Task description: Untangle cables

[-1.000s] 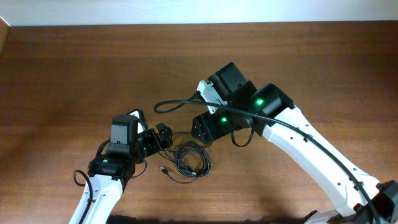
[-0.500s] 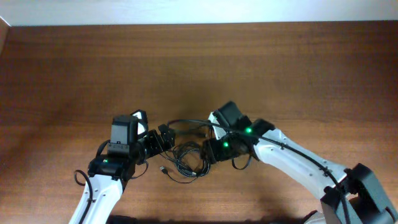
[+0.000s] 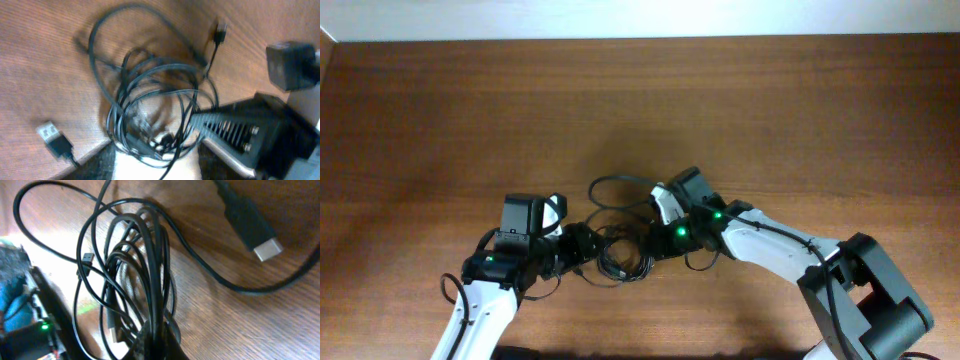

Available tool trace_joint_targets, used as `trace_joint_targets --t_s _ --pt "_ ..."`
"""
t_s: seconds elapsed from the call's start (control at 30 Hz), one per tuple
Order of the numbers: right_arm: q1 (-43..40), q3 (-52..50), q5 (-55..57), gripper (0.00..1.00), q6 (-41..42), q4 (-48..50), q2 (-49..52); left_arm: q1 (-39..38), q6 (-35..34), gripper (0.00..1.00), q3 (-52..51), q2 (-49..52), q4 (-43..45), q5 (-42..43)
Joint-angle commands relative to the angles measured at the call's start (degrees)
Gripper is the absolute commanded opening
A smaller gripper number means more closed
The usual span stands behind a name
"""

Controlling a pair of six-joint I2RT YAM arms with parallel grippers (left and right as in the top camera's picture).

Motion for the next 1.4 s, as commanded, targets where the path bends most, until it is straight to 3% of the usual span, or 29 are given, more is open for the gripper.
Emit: trace_joint_targets --t_s 0.0,0.03,0.13,0.23,0.3,0.37,0.5,0.53,0.6,0.63,0.73,0.8,0.87,0.97,1.03,1.1,1.17,1.23,1.3,1.37 --pt "-4.9 0.4 -11.4 0.04 0.1 1.6 -0.3 0.0 0.1 0.36 0.0 0.1 -2.2 3.5" --pt "-6.5 0.4 -16.8 0.04 0.3 2.3 -0.4 0.0 0.4 0.55 -0.2 0.1 -2.8 3.4" --pt "-6.6 0.4 -18.4 0.04 0.2 2.4 -0.3 0.0 0.0 0.52 -1.0 0.1 -2.6 1.6" --pt "-6.7 0.4 -20.0 0.04 3.5 2.5 -1.3 0.0 -6.8 0.52 -1.7 0.1 -0.8 -1.8" --pt "-6.7 0.4 -23.3 0.04 3.7 4.5 -3.6 -0.3 -7.7 0.54 -1.7 0.1 1.4 -1.8" --pt "-6.6 0.4 -33.3 0.04 3.7 14.0 -6.0 -3.5 -7.9 0.66 -1.7 0.1 7.5 -2.1" --pt "-6.6 0.4 -45.0 0.04 6.9 26.3 -7.5 -9.0 -7.9 0.79 -1.7 1.5 16.3 -4.0" --pt "-6.6 0.4 -46.2 0.04 8.0 28.6 -7.5 -10.1 -7.9 0.77 -1.7 2.3 17.5 -5.9" --pt "-6.6 0.4 -48.5 0.04 13.2 34.8 -7.5 -12.1 -8.1 0.49 -1.7 5.7 19.3 -10.6" --pt "-6.6 0.4 -49.5 0.04 14.0 36.8 -7.5 -12.5 -8.1 0.22 -1.7 8.2 20.1 -13.3" --pt "-6.9 0.4 -48.9 0.04 13.9 37.5 -7.5 -12.4 -8.0 0.00 -1.7 13.4 19.3 -29.7" --pt "-8.7 0.3 -45.0 0.04 13.7 37.5 -7.5 -9.8 -7.6 0.00 -1.7 13.2 16.2 -38.1" --pt "-10.7 0.3 -35.5 0.04 13.7 36.9 -7.5 -6.3 -3.8 0.00 -1.5 10.0 13.6 -36.7" --pt "-11.2 0.3 -13.2 0.04 13.7 26.7 -7.5 -1.9 -3.5 0.06 -1.5 1.1 10.7 -27.9" --pt "-10.3 0.3 -0.6 0.04 13.0 17.9 -7.5 -0.9 -3.5 0.15 -1.5 -5.7 10.8 -18.6" --pt "-9.4 0.3 1.0 0.04 10.9 14.7 -7.5 -0.9 -3.5 0.16 -1.5 -9.7 9.7 -17.6" --pt "-9.3 0.3 12.3 0.04 10.7 4.0 -7.5 -0.9 -3.6 0.09 -1.5 -11.5 8.5 -14.5" --pt "-9.4 0.3 8.0 0.06 6.7 0.1 -7.5 -0.9 -3.8 0.06 -1.5 -11.3 8.6 -14.8" --pt "-9.4 0.4 -3.8 0.19 2.9 0.3 -8.0 -0.9 -3.8 0.05 -1.5 -10.4 8.6 -16.6" --pt "-9.2 0.4 -8.5 0.25 2.9 -0.4 -10.0 -0.9 -3.8 0.04 -1.5 -9.0 8.6 -17.4"
